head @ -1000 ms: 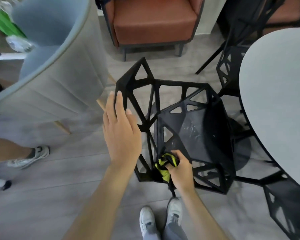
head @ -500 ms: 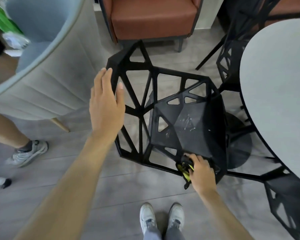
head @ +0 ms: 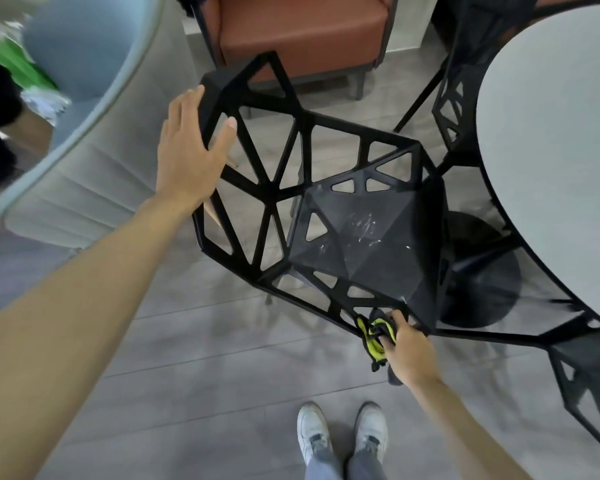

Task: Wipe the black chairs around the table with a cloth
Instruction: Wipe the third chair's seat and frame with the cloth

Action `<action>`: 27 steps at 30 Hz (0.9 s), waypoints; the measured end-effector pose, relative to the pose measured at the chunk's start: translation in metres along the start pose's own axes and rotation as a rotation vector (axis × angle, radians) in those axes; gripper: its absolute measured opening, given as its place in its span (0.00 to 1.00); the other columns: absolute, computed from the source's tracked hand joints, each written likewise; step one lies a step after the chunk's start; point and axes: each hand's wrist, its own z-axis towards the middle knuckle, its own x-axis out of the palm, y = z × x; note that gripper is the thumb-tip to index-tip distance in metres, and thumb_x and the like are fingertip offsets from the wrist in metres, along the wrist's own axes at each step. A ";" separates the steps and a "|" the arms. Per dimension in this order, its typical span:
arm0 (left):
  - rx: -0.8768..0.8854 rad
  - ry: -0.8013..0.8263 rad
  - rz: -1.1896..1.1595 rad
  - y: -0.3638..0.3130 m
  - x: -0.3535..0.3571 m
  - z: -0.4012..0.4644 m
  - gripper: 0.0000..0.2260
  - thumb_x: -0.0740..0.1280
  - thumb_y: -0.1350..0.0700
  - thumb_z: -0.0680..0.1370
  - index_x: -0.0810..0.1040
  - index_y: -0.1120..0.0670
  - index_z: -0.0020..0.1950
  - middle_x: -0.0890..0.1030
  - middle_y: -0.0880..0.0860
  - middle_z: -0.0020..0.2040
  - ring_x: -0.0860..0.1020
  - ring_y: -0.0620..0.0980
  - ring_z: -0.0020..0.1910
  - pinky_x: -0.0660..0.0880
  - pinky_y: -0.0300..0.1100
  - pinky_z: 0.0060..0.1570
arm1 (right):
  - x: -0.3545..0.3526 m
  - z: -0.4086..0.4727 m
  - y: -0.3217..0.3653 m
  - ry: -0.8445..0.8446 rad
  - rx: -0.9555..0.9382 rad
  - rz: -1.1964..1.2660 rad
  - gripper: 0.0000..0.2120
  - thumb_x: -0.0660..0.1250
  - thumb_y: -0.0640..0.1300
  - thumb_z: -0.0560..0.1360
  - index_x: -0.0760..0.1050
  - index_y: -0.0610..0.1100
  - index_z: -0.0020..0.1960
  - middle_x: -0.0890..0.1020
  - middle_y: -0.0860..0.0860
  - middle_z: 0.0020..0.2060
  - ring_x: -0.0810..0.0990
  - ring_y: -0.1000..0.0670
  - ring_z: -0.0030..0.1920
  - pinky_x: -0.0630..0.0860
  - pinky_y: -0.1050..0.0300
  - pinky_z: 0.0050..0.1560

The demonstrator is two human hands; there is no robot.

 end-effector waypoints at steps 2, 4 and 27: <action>0.010 0.003 0.006 0.002 -0.004 0.001 0.30 0.58 0.37 0.83 0.61 0.51 0.81 0.65 0.51 0.78 0.67 0.51 0.75 0.63 0.47 0.73 | 0.006 -0.004 0.005 0.012 -0.018 0.011 0.15 0.69 0.45 0.80 0.70 0.49 0.64 0.76 0.54 0.38 0.85 0.42 0.46 0.76 0.51 0.42; 0.025 0.008 0.021 0.007 -0.010 0.002 0.30 0.58 0.38 0.84 0.60 0.51 0.82 0.65 0.52 0.78 0.67 0.52 0.74 0.61 0.43 0.70 | 0.012 -0.008 0.008 0.033 -0.042 0.031 0.15 0.68 0.46 0.81 0.69 0.49 0.65 0.77 0.55 0.39 0.85 0.44 0.47 0.77 0.54 0.42; -0.170 -0.534 0.044 0.030 0.015 -0.111 0.24 0.61 0.44 0.86 0.65 0.51 0.80 0.72 0.47 0.76 0.74 0.47 0.71 0.76 0.52 0.66 | 0.033 0.063 0.088 -0.057 -0.389 0.281 0.18 0.69 0.36 0.78 0.74 0.55 0.61 0.77 0.59 0.54 0.80 0.53 0.57 0.78 0.52 0.59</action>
